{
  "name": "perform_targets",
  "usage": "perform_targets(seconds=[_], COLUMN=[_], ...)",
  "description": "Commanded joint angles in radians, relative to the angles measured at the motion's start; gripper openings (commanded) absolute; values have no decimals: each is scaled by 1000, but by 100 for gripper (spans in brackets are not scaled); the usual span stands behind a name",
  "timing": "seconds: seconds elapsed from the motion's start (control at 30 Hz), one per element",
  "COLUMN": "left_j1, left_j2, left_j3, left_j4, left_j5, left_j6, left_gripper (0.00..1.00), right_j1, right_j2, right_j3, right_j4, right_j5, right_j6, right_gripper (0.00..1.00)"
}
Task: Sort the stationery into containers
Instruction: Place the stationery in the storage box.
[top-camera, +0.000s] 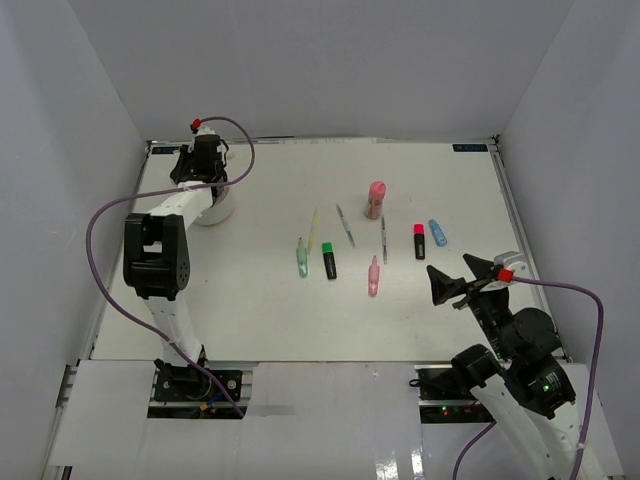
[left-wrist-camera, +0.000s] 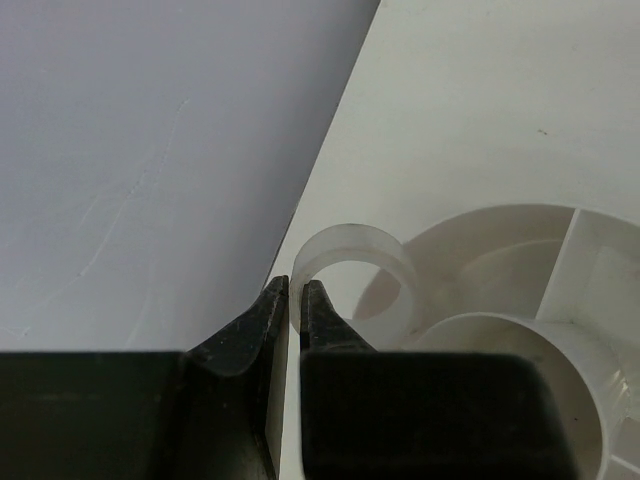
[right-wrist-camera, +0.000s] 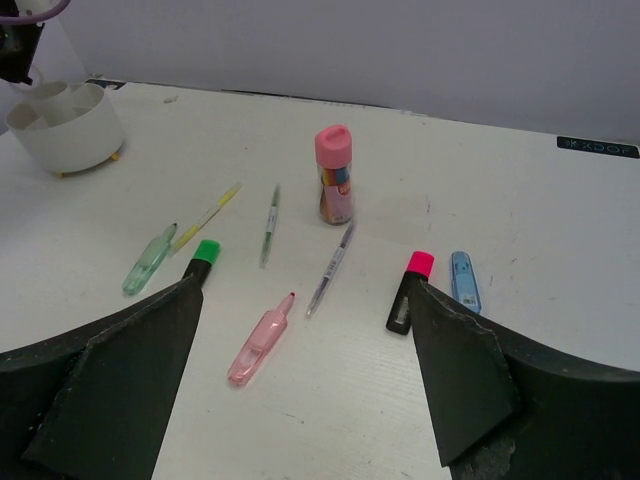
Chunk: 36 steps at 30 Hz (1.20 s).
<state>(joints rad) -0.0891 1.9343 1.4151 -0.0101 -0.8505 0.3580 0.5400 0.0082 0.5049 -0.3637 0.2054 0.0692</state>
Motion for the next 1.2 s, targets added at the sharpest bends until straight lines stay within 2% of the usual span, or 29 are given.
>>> perform_targets(seconds=[0.0, 0.47, 0.63, 0.9, 1.03, 1.1, 1.17], left_j1=[-4, -17, -21, -23, -24, -24, -24], left_j2=[6, 8, 5, -12, -66, -99, -159], left_j3=[-2, -13, -15, -15, 11, 41, 57], left_j4=[33, 32, 32, 22, -53, -124, -169], left_j5=[-4, 22, 19, 8, 16, 33, 51], left_j6=[-8, -40, -39, -45, -108, -143, -198], left_gripper=[14, 27, 35, 40, 52, 64, 71], right_j1=[6, 6, 6, 8, 6, 8, 6], right_j2=[-103, -116, -117, -120, -109, -84, -53], right_j3=[-8, -17, -19, -20, -9, -2, 26], right_j4=[45, 52, 52, 54, 54, 51, 37], right_j5=[19, 26, 25, 26, 23, 17, 3], right_j6=[-5, -5, -5, -5, -6, -9, -14], right_gripper=[90, 90, 90, 90, 90, 90, 90])
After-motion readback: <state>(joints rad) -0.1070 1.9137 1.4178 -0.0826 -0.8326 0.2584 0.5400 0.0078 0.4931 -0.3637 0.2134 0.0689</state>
